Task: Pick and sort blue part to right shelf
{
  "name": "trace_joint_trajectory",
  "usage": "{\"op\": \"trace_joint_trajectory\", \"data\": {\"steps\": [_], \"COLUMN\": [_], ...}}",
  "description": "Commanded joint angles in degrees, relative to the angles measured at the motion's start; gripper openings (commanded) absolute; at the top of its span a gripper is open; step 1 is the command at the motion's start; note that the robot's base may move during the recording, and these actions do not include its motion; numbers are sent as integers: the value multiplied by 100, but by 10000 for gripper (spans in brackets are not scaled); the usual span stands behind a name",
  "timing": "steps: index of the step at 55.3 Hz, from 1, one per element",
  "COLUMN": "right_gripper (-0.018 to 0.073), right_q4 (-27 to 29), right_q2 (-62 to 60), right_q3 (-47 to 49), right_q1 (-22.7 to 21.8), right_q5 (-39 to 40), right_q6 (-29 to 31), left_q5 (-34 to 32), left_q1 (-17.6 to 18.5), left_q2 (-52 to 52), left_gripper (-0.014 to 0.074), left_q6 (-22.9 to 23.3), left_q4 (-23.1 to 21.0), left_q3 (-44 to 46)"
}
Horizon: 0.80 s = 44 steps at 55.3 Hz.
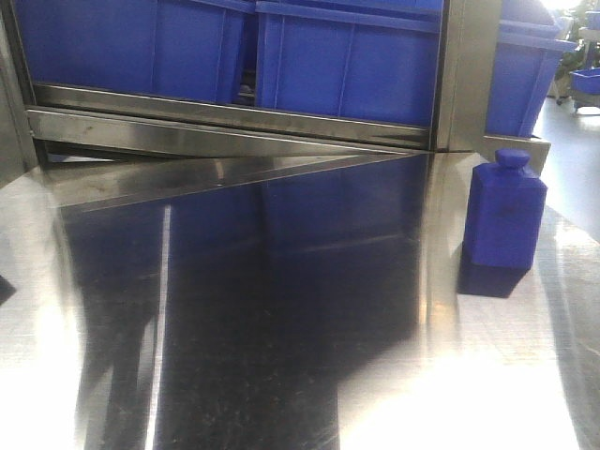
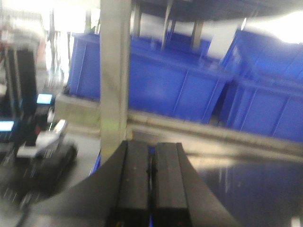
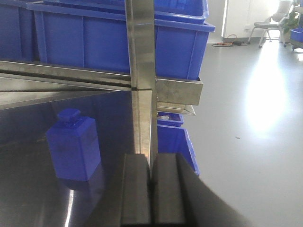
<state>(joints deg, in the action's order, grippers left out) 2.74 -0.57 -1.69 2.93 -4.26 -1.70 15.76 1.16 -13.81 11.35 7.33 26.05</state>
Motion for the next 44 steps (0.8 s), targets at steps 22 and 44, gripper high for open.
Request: {"op": "trace_joint_trajectory", "data": {"steps": [22, 44], "right_gripper": [46, 46], "right_q4": [-7, -7], "right_q2": [-103, -103], "right_q3": [49, 49], "right_q1": [-31, -31], "right_q5": [496, 496], "right_q6": [1, 1], "left_q5": [2985, 4356], "left_q1": [12, 12], "left_q2": [-3882, -6319], "left_gripper": [549, 634], "left_q6": [-937, -1552], "left_q4": [-633, -928], "left_q3": [3002, 4325]}}
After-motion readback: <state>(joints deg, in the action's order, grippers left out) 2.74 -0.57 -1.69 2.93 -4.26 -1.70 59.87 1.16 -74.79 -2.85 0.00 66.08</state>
